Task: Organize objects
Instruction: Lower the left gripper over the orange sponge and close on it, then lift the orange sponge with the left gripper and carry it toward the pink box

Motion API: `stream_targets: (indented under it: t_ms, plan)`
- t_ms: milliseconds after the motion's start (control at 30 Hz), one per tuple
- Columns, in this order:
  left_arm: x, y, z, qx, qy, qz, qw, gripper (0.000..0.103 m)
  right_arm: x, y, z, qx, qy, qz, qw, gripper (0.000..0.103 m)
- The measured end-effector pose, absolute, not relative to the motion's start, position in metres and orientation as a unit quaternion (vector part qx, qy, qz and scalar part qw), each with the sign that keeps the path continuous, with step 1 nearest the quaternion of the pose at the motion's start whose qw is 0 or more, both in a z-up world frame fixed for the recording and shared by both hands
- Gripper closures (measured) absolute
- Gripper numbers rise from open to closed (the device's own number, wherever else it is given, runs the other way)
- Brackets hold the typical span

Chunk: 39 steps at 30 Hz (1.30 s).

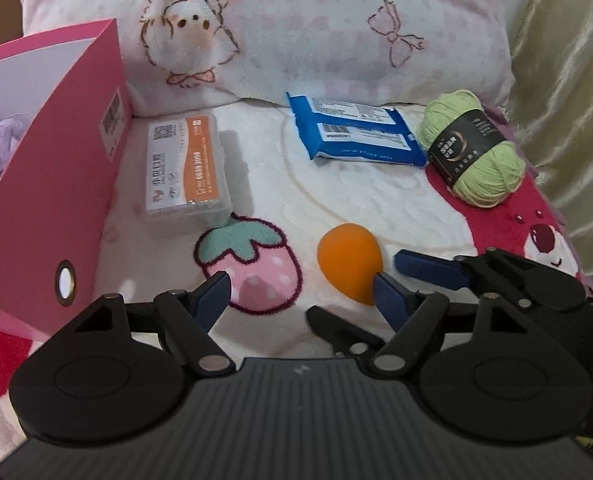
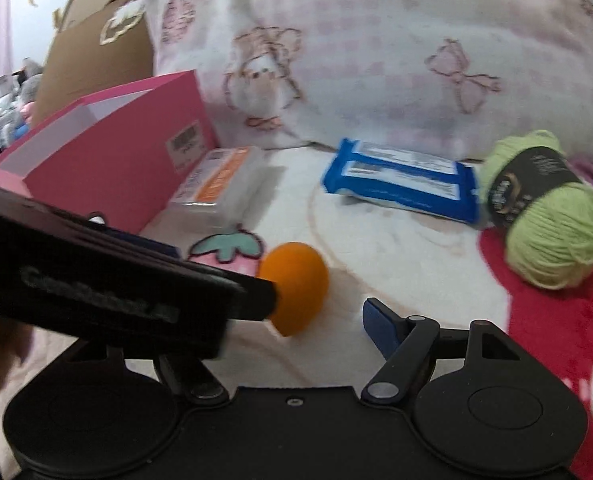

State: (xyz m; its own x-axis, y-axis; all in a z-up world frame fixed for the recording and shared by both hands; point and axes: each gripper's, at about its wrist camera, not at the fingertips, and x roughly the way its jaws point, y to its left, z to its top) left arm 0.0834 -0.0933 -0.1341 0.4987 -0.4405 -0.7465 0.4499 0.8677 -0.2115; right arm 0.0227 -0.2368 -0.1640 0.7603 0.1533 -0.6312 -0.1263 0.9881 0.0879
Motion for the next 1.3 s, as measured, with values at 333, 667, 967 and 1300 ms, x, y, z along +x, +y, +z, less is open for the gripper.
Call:
stream_targets:
  t_ms: [333, 667, 967, 1300]
  plan:
    - [0.089, -0.102, -0.136, -0.041, 0.430, -0.285, 0.856, 0.042, 0.024, -0.239, -0.168, 0.012, 0.325, 0.074, 0.943, 0.040]
    - [0.092, -0.114, -0.141, -0.049, 0.423, -0.294, 0.856, 0.073, 0.031, -0.248, -0.169, 0.029, 0.327, 0.080, 0.941, 0.059]
    - [0.093, -0.117, -0.142, -0.042, 0.430, -0.292, 0.853, 0.073, 0.030, -0.246, -0.170, 0.016, 0.332, 0.083, 0.939, 0.063]
    - [0.086, -0.118, -0.137, -0.033, 0.439, -0.280, 0.853, 0.073, 0.024, -0.239, -0.165, -0.010, 0.327, 0.084, 0.941, 0.064]
